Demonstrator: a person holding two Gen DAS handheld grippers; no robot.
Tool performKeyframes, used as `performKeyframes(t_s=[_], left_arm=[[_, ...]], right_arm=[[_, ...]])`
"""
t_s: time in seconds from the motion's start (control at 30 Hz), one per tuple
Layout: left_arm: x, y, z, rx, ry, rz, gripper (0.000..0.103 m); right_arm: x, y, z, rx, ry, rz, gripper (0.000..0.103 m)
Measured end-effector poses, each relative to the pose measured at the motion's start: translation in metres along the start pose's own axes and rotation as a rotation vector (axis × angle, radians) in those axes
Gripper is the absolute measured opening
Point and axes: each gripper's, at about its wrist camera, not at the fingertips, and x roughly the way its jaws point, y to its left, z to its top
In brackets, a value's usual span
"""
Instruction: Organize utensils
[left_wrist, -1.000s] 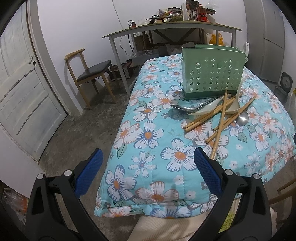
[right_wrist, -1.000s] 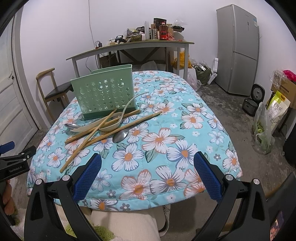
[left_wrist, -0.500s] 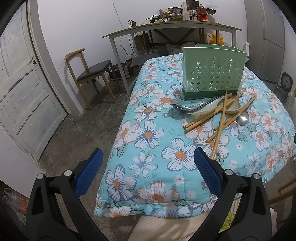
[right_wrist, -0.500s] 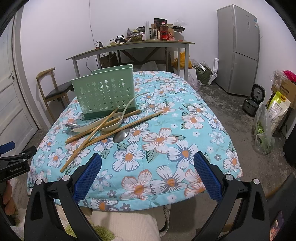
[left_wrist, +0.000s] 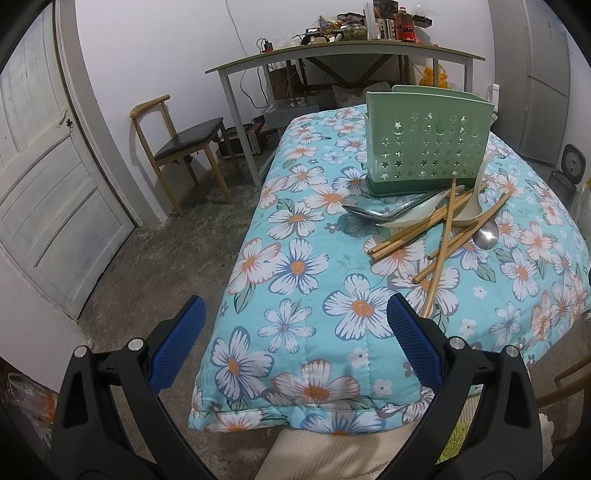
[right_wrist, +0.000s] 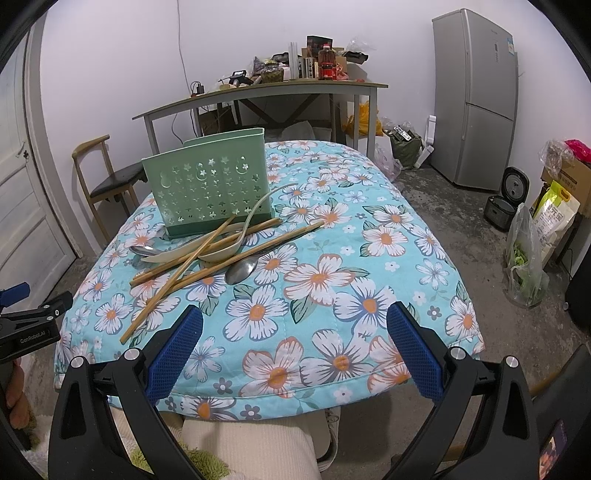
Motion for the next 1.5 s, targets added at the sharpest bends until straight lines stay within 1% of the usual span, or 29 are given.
performKeyframes(t_s=[0.83,1.1,1.37,1.5], left_arm=[[0.003,0.004,-0.004,-0.001,0.010,0.004,0.095],[0.017,0.004,-0.002,0.005,0.039,0.016,0.095],[0.037,0.006,0.007,-0.003,0.068,0.023,0.095],[0.049,0.010,0.016,-0.017,0.078,0.019,0.095]], right_arm=[[0.000,-0.001,0.000,-0.001,0.000,0.001,0.097],[0.007,0.003,0.002,-0.001,0.014,0.011,0.097],[0.028,0.008,0.006,-0.008,0.050,0.023,0.097],[0.040,0.013,0.010,-0.010,0.045,0.034,0.097]])
